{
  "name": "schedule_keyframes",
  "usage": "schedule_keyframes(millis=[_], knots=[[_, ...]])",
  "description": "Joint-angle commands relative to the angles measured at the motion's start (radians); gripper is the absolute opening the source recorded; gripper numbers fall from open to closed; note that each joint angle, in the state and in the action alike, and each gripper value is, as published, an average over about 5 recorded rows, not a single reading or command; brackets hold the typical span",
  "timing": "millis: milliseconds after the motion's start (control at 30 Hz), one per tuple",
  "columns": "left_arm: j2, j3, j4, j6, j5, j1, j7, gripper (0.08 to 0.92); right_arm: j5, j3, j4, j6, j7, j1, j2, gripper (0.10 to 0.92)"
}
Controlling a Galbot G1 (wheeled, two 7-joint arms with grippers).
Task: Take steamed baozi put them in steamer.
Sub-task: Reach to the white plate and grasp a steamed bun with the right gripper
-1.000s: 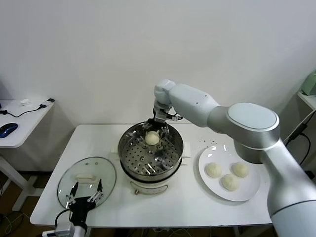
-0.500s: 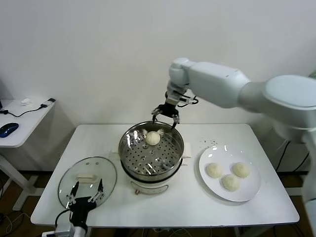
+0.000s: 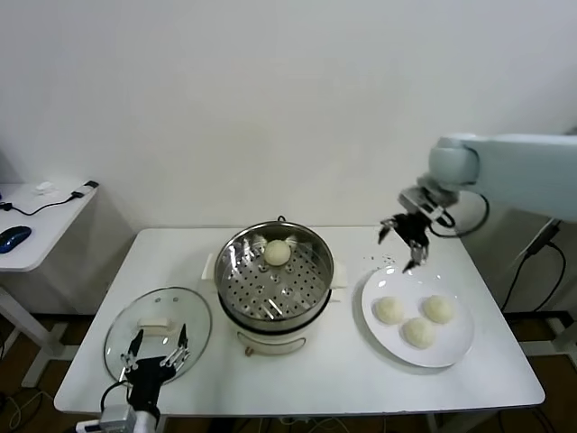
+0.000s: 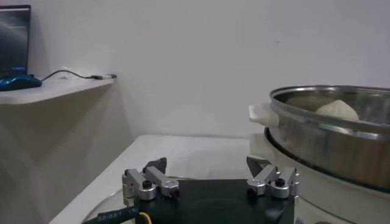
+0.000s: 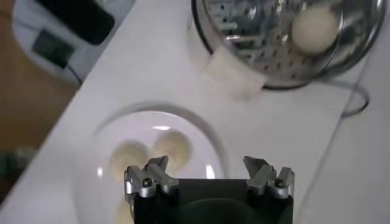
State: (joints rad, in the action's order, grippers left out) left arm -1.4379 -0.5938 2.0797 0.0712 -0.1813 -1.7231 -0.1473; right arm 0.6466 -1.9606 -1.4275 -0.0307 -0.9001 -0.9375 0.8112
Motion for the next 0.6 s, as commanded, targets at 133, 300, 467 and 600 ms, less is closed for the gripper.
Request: schedule_keyframes(millis=[133, 300, 467, 600], knots=[[-0.003, 0.001, -0.002, 0.0, 0.002, -0.005, 0.0, 0.823, -0.01, 0.139, -0.019, -0.31, 0.166, 0.295, -0.13, 0.823], [-0.003, 0.0, -0.005, -0.001, 0.003, -0.008, 0.0, 0.823, -0.038, 0.24, 0.095, -0.306, 0.162, 0.428, -0.069, 0.823], [0.0, -0.004, -0.009, -0.005, 0.002, -0.012, -0.001, 0.823, -0.062, 0.315, 0.173, -0.3, 0.161, 0.508, -0.017, 0.823], [0.001, -0.005, -0.012, -0.007, 0.001, -0.013, -0.001, 0.823, -0.077, 0.356, 0.218, -0.293, 0.161, 0.546, 0.013, 0.823]])
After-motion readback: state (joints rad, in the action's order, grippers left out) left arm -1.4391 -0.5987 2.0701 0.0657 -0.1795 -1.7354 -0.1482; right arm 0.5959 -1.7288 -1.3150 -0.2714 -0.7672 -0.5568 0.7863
